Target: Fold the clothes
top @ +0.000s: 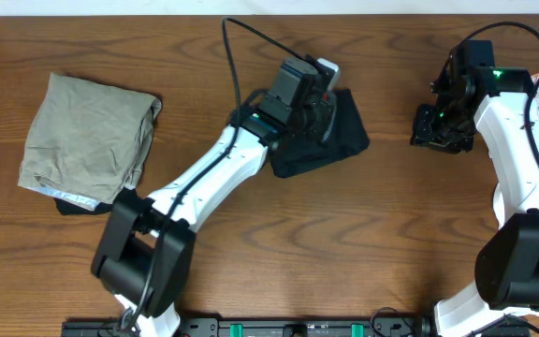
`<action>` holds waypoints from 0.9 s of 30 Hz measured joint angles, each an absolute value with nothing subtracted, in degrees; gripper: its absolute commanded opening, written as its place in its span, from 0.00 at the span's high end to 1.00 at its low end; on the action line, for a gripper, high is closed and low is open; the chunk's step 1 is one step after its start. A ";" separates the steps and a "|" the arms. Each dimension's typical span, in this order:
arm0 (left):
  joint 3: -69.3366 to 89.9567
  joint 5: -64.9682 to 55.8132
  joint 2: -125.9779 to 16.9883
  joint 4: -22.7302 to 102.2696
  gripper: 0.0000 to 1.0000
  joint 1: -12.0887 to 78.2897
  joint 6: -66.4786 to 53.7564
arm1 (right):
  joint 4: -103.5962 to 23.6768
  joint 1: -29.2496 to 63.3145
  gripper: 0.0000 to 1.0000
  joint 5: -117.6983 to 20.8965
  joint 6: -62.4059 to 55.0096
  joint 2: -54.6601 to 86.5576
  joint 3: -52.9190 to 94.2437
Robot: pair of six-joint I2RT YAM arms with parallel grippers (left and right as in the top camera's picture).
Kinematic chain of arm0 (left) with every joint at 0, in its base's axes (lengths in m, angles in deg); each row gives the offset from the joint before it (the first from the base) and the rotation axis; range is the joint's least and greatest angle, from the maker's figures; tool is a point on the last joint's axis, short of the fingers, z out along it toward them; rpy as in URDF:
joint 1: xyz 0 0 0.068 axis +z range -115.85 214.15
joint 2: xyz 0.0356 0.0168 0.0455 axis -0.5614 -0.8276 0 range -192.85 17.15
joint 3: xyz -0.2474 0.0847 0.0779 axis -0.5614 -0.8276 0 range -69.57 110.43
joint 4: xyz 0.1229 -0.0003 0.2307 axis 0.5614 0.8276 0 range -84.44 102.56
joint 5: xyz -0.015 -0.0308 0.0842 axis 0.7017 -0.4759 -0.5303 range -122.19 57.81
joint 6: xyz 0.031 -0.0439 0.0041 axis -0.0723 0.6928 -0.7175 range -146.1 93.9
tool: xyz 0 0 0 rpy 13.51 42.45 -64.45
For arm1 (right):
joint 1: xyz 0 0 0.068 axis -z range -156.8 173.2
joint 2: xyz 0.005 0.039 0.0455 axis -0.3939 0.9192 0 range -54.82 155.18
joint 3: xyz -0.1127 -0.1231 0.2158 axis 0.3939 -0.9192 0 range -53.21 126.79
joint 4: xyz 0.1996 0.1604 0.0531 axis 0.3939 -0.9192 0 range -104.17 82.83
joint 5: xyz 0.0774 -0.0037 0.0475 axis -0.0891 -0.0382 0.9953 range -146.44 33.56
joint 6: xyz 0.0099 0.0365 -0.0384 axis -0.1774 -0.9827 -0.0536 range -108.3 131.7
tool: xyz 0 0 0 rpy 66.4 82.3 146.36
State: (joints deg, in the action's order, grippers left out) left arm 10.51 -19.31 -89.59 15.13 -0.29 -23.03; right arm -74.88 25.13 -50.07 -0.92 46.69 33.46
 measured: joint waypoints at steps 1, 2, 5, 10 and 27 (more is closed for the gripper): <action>10.51 -19.29 -90.13 14.27 0.57 -0.66 -23.18 | -74.88 25.13 0.64 -49.94 -0.92 46.69 33.46; 10.51 -19.27 -90.53 13.27 0.41 -1.05 -22.98 | -74.90 25.13 0.64 -49.88 -0.90 46.69 33.46; 10.53 -18.61 -91.31 9.68 0.18 -2.21 -22.83 | -74.99 25.13 0.64 -49.72 -0.88 46.69 33.46; 10.77 -16.10 -91.49 6.58 0.14 -2.80 -22.22 | -75.14 25.13 0.63 -49.61 -0.88 46.69 33.48; 11.80 -15.44 -83.60 39.72 0.67 12.85 -21.76 | -67.90 13.35 0.81 -25.77 21.39 46.67 33.63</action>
